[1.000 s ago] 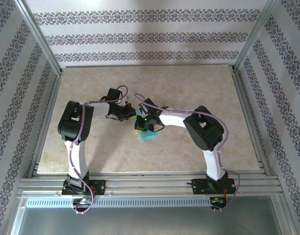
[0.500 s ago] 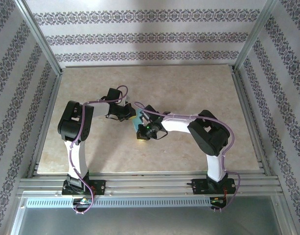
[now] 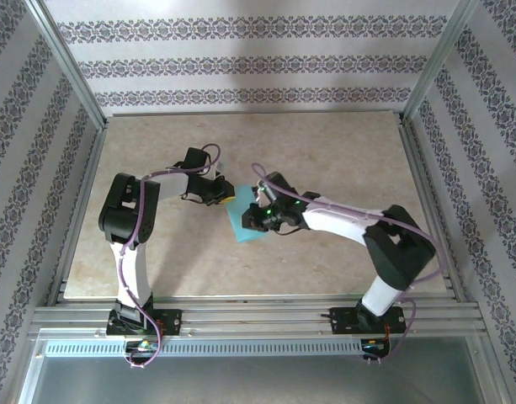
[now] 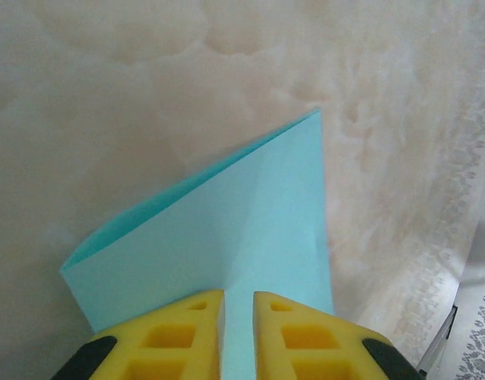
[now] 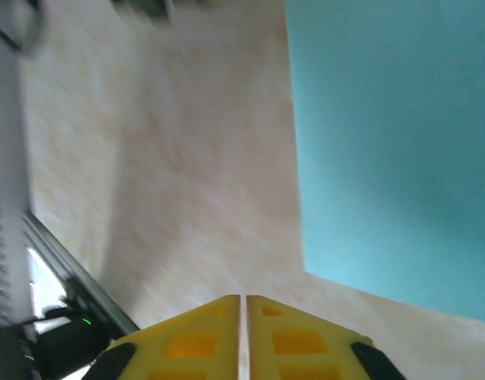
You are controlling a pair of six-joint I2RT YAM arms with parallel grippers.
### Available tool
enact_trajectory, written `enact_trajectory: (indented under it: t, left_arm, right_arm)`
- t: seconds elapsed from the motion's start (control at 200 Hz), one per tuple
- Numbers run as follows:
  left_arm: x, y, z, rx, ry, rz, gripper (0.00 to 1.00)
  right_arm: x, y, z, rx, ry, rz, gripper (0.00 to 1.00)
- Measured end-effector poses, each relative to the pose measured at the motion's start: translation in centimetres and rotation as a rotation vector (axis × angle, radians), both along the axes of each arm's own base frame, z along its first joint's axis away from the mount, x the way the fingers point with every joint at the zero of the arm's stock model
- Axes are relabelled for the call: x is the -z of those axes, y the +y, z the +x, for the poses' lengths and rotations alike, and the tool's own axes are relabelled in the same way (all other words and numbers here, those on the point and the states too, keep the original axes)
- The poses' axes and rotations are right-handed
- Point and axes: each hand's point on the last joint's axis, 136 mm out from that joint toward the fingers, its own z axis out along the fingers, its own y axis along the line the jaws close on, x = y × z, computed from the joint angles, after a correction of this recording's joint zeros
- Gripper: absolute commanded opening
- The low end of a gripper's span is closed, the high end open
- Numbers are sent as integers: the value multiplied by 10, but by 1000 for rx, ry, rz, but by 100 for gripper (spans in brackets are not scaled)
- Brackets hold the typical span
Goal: Fold a paper plane with a square sheet of paper (pick it up from the middle)
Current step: First fold in half a square sheet of paper at the center of the table, then fold the triangle a second time at the center of the table.
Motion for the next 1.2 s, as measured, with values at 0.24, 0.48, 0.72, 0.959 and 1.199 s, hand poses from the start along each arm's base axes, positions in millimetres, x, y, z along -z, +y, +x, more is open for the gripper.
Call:
enact_trajectory:
  t: [0.24,0.48,0.72,0.959,1.199]
  left_arm:
    - [-56,0,-8,-30,-104,-21,39]
    - [-38,-11,-46,-56,-28,4,38]
    - [-12,-18,-47,-104,23,24,31]
    - [2,-11,-37,-153,24,70,28]
    - [11,-10,-36,-155,35,78,28]
  right_arm:
    - [-5,-46,45,157,-37,35,41]
    - [26,-63,46,191,57,8,46]
    - [41,-62,42,184,103,-4,46]
    - [54,-63,39,180,138,-19,46]
    - [66,-62,34,167,181,-28,45]
